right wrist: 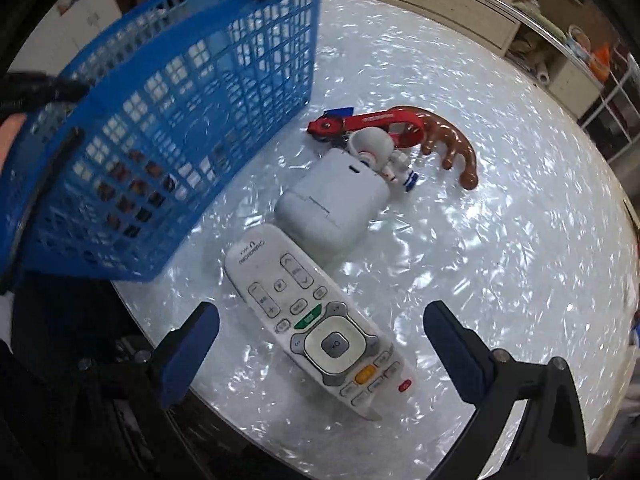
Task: Organize rigid objects
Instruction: 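Move the right gripper back to the white TV remote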
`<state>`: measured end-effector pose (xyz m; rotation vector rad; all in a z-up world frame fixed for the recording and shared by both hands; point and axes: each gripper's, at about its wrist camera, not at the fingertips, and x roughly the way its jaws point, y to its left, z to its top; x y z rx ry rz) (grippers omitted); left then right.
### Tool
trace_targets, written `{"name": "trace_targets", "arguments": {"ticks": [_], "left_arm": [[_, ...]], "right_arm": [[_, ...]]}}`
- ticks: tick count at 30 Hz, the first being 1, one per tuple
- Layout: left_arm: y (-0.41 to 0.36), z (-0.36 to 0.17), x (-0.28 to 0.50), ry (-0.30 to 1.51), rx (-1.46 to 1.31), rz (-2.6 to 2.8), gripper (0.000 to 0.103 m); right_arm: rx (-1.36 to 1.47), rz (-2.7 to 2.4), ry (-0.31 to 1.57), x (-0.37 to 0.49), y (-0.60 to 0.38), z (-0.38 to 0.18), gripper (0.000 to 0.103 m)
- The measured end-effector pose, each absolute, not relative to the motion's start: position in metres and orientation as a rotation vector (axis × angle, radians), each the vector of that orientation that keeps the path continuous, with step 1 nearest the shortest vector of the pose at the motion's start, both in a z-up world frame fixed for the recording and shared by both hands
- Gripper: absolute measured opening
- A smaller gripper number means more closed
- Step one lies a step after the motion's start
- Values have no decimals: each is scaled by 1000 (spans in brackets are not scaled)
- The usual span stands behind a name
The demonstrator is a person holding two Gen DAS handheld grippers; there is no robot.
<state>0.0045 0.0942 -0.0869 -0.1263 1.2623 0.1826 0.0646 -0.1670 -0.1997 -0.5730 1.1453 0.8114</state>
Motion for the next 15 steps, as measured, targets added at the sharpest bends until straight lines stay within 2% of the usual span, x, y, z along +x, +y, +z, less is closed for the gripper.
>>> {"name": "trace_targets", "arguments": {"ticks": [7, 15], "left_arm": [[94, -87, 4, 1262, -128, 182, 14], [94, -87, 4, 1262, -127, 182, 14]], "right_arm": [[-613, 817, 1155, 62, -161, -221, 102], [-652, 809, 1185, 72, -164, -248, 84]]}}
